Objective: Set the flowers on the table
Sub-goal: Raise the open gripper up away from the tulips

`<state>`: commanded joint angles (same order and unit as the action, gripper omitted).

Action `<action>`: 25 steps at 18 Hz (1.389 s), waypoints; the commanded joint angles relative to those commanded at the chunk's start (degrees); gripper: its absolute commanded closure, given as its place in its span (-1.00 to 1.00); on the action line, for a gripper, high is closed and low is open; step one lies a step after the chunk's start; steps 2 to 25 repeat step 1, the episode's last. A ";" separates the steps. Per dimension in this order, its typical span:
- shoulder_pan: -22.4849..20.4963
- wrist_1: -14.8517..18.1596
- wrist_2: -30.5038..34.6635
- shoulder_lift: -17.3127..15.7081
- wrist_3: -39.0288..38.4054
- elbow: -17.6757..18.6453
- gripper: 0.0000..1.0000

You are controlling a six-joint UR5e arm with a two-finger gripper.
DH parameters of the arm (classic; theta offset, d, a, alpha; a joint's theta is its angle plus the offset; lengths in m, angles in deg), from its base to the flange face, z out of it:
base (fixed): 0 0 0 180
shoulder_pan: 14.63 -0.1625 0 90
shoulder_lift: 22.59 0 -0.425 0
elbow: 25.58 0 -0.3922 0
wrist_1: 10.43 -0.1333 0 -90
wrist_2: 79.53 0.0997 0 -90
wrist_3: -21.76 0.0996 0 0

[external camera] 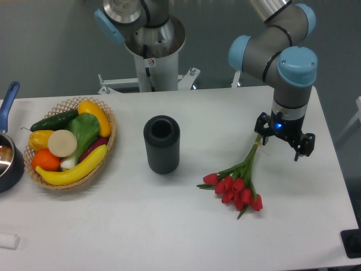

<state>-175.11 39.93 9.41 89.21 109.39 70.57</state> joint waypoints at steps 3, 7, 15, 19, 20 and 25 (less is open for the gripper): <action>-0.09 0.09 0.00 0.00 0.00 0.09 -1.00; -0.09 0.09 0.00 0.00 0.00 0.09 -1.00; -0.09 0.09 0.00 0.00 0.00 0.09 -1.00; -0.09 0.09 0.00 0.00 0.00 0.09 -1.00; -0.09 0.09 0.00 0.00 0.00 0.09 -1.00; -0.09 0.09 0.00 0.00 0.00 0.09 -1.00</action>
